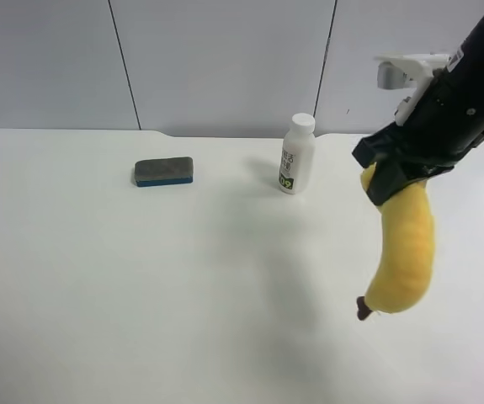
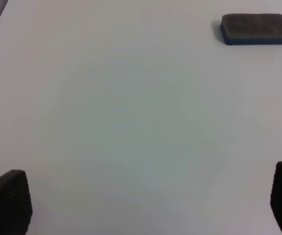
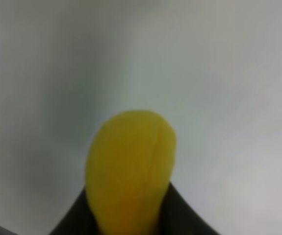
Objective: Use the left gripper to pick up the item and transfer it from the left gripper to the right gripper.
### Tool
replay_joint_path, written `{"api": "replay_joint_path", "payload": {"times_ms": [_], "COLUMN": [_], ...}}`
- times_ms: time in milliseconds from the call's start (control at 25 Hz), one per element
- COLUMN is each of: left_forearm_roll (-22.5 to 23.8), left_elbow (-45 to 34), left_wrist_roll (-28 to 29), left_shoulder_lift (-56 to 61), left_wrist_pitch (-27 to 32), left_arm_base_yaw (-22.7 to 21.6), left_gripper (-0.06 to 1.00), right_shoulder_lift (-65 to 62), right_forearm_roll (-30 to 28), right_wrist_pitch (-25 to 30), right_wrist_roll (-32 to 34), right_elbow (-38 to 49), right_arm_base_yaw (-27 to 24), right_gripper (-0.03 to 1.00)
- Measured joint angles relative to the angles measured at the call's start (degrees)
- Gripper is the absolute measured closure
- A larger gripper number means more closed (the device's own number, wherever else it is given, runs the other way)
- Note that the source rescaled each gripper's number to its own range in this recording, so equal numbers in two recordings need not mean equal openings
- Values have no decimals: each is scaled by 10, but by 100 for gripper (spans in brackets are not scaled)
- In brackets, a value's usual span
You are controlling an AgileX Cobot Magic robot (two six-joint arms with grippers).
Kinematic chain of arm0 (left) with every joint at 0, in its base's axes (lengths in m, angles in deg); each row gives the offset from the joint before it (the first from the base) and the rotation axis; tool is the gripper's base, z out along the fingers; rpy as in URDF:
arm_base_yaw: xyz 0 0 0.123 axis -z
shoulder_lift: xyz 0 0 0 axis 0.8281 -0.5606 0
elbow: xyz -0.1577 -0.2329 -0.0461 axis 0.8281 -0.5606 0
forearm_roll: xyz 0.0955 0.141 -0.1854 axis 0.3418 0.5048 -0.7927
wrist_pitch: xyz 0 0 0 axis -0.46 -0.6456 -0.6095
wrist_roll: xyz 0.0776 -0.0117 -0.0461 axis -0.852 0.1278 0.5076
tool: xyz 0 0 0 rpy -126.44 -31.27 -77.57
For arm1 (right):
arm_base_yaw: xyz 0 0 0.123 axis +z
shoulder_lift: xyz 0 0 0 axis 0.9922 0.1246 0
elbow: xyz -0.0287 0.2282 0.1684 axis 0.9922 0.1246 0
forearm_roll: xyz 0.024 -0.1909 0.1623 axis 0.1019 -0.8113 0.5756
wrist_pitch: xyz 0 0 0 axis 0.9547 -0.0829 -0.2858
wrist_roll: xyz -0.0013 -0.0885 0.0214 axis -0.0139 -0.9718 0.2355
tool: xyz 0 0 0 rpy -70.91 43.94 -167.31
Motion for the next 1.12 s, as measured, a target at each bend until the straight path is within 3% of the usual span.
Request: {"api": "replay_joint_path", "payload": {"times_ms": [200, 960, 1120], "left_forearm_roll": [0, 0, 0], "left_elbow": [0, 0, 0], "left_wrist_roll": [-1, -1, -1], "left_shoulder_lift": [0, 0, 0], "left_wrist_pitch": [0, 0, 0], "left_arm_base_yaw": [0, 0, 0], "left_gripper": [-5, -5, -5], "right_shoulder_lift": [53, 176, 183], "right_forearm_roll": [-39, -19, 21], "right_wrist_pitch": [-21, -211, -220], "right_wrist_roll": [2, 2, 2], "right_elbow": [0, 0, 0], "right_arm_base_yaw": [0, 0, 0], "right_gripper": [97, 96, 81]}}
